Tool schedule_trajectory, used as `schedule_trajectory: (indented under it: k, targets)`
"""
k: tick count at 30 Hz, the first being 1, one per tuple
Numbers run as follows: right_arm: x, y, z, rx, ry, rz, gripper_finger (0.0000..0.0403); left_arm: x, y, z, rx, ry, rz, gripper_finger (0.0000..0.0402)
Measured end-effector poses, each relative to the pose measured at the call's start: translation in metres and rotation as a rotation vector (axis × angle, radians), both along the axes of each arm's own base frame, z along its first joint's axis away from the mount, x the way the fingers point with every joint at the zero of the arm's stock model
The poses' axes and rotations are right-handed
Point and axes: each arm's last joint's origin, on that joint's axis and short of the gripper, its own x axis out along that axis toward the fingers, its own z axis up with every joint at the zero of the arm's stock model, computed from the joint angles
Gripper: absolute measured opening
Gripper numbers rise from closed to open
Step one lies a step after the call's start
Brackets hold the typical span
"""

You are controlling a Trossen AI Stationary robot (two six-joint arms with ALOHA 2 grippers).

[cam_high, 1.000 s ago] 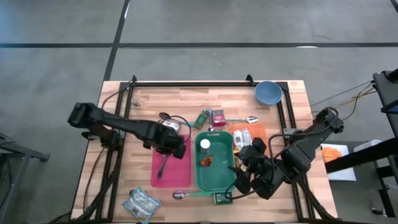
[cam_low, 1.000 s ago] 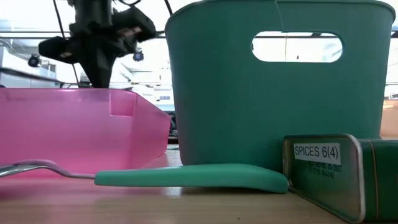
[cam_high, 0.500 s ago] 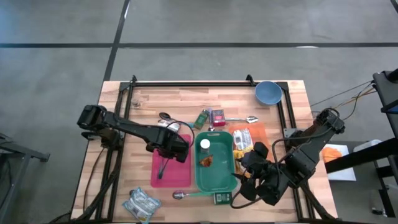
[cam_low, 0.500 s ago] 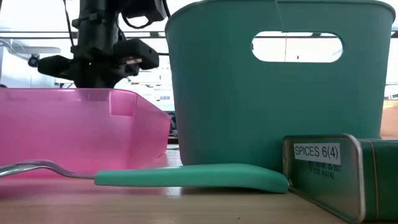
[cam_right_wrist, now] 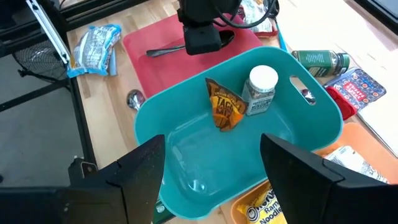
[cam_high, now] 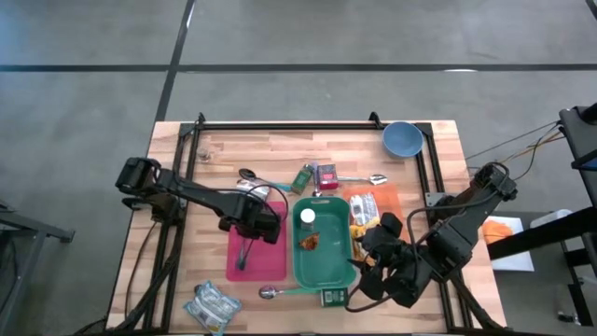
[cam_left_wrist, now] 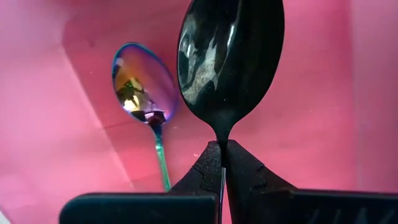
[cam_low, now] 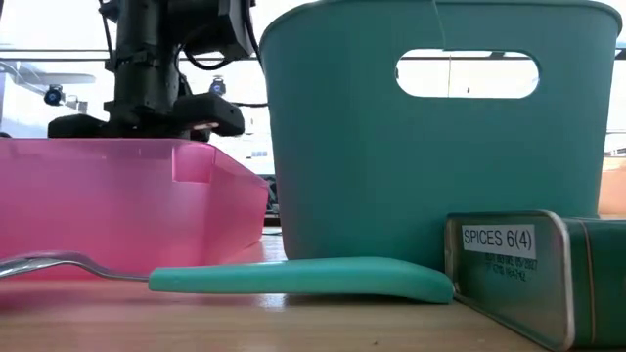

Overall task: Pick & Place Food Item
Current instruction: Put the black spoon into the pink bin

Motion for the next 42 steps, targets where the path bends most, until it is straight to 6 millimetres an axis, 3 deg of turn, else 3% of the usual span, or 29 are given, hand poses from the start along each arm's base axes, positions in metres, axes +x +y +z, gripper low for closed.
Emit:
schedule_trajectory:
  k: [28,35,42]
  targets:
    - [0.000,0.000,-0.001,-0.001,0.000,0.000,0.0258,-0.008,0.000,-0.011,-0.029,0.033,0.021,0.0001]
    - [0.000,0.000,-0.001,-0.003,0.001,0.003,0.0258,-0.013,-0.001,-0.025,-0.051,0.012,0.050,0.0001]
    - [0.000,0.000,-0.001,-0.006,0.002,0.006,0.0258,-0.014,-0.001,-0.027,-0.055,0.014,0.062,0.0001]
